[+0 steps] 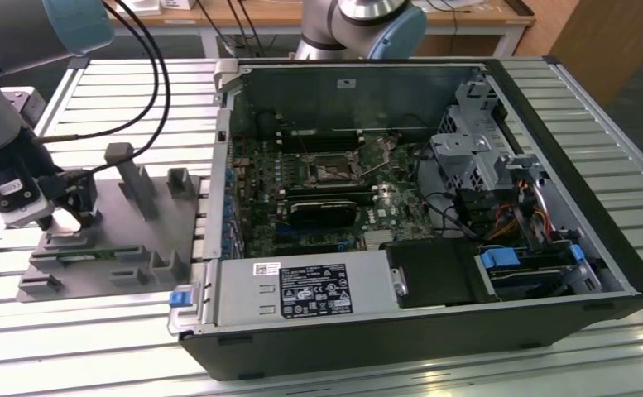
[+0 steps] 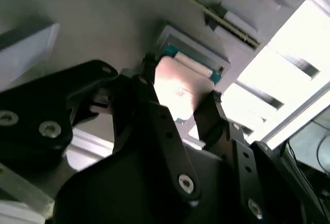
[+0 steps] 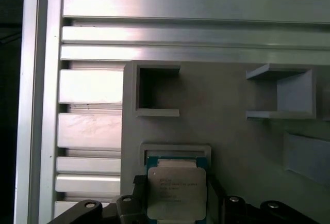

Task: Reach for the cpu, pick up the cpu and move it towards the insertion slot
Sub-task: 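Pick up the cpu and move it towards the insertion slot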

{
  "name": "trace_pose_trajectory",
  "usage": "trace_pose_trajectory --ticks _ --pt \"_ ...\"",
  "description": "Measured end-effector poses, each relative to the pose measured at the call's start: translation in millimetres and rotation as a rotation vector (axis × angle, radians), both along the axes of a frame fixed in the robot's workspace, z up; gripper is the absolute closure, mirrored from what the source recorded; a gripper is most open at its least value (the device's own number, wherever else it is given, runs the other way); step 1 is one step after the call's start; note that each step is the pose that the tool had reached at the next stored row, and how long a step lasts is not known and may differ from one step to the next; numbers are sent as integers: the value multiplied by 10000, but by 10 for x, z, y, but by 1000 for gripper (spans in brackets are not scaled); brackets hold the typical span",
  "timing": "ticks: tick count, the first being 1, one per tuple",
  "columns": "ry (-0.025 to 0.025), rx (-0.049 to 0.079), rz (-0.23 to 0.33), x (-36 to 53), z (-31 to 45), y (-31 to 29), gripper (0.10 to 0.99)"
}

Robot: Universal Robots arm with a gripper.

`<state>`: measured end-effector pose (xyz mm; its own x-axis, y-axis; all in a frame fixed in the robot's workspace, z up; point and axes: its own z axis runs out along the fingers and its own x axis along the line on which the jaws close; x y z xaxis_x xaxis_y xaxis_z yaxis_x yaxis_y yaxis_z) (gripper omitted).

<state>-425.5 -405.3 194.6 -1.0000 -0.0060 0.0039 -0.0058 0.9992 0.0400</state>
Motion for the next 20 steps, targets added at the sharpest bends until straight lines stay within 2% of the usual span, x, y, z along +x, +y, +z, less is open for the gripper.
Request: trace_pose_trajectory --ticks 20 --pt "1 0 -2 -2 100 1 541"
